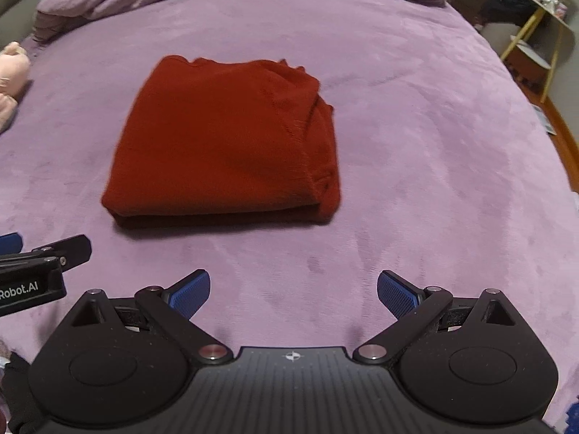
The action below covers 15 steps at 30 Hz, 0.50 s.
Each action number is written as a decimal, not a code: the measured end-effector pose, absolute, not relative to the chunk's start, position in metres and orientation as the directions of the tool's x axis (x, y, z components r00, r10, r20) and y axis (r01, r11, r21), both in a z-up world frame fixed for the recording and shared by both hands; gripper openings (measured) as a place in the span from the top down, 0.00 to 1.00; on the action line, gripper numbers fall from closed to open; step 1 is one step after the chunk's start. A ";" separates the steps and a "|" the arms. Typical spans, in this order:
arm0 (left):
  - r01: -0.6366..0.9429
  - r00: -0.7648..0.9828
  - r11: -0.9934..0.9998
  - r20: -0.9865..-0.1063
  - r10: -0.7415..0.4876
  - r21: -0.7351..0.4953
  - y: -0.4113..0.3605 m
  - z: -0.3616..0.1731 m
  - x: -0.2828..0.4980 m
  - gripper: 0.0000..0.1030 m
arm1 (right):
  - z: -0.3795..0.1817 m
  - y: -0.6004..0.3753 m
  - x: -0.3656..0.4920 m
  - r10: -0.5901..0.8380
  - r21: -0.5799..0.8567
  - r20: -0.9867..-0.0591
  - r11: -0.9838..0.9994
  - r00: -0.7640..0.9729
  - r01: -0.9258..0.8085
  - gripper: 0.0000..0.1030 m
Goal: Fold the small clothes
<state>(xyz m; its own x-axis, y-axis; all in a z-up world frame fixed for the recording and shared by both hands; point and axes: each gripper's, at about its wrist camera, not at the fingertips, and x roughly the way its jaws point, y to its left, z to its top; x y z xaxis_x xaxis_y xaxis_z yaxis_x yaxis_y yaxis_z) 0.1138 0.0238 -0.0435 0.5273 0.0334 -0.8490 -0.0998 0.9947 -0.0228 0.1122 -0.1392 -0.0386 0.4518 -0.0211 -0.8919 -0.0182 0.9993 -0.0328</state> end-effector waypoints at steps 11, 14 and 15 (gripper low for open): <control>-0.101 0.494 0.995 -0.869 0.041 -0.011 0.019 -0.044 0.116 0.02 | -0.034 -0.144 0.113 -0.052 -0.053 -0.888 0.999 0.456 0.011 0.04; -0.098 0.491 0.995 -0.870 0.048 -0.001 0.019 -0.044 0.116 0.02 | -0.033 -0.145 0.113 -0.044 -0.041 -0.890 0.999 0.453 0.016 0.04; -0.096 0.493 0.995 -0.868 0.049 0.002 0.019 -0.044 0.116 0.02 | -0.033 -0.145 0.113 -0.044 -0.042 -0.891 0.999 0.452 0.015 0.04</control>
<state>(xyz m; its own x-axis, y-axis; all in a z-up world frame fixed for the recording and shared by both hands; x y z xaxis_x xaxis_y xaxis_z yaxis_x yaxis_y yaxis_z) 0.1163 0.0185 -0.0436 0.4933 0.0491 -0.8685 -0.0959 0.9954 0.0018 0.1128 -0.1454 -0.0329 0.4522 -0.0444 -0.8908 0.0154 0.9990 -0.0420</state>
